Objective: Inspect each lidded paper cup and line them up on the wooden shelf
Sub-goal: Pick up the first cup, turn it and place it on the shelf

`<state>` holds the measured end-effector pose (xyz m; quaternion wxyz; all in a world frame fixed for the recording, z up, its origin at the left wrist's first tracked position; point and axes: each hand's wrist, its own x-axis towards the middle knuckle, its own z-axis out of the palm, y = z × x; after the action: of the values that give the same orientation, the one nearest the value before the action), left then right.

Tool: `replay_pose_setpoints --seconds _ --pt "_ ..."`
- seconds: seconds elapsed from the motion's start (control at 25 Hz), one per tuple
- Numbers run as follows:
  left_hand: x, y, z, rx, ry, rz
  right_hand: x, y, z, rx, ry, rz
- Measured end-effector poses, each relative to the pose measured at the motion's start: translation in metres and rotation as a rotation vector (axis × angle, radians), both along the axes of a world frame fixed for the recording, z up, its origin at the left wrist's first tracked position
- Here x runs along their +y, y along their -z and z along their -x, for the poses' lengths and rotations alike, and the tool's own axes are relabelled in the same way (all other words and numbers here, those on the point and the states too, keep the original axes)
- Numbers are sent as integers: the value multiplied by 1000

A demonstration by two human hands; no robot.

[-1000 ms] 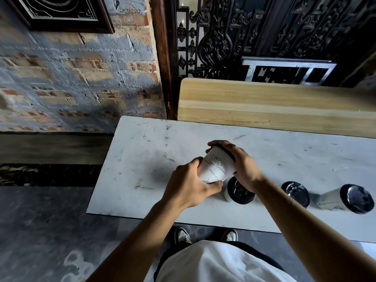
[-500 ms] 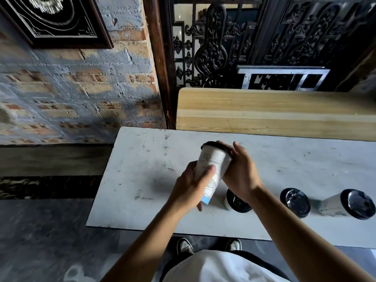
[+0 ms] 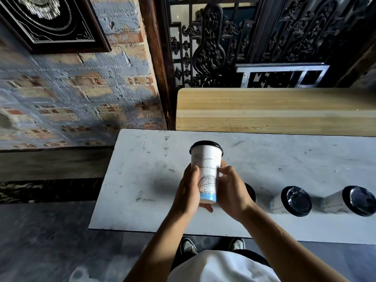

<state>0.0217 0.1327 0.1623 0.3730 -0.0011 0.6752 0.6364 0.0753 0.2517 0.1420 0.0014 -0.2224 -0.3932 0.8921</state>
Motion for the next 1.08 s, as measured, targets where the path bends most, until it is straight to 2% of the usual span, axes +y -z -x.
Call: replay_pose_setpoints --seconds 0.08,0.24,0.36,0.48,0.56,0.72,0.84,0.96,1.08 --pt "0 -1 2 74 11 54 2 -1 -1 2 -10 3" --pt "-5 5 8 394 -29 252 11 7 -4 -49 43 -70" --pt "-15 6 13 660 -50 174 16 12 -9 -132 51 -90" --pt "-19 10 22 874 5 135 13 6 -13 -155 30 -194" --pt "-18 13 25 885 0 137 13 1 -13 -145 24 -222" --pt "-15 15 23 761 -132 27 18 -4 -10 -109 68 -191" --pt "-16 12 20 674 -155 2 26 -1 -9 -136 123 -166" --pt "-16 10 20 586 -131 -7 27 -2 -11 -120 108 -245" --pt "-17 11 21 589 -120 4 28 0 -12 -119 107 -320"
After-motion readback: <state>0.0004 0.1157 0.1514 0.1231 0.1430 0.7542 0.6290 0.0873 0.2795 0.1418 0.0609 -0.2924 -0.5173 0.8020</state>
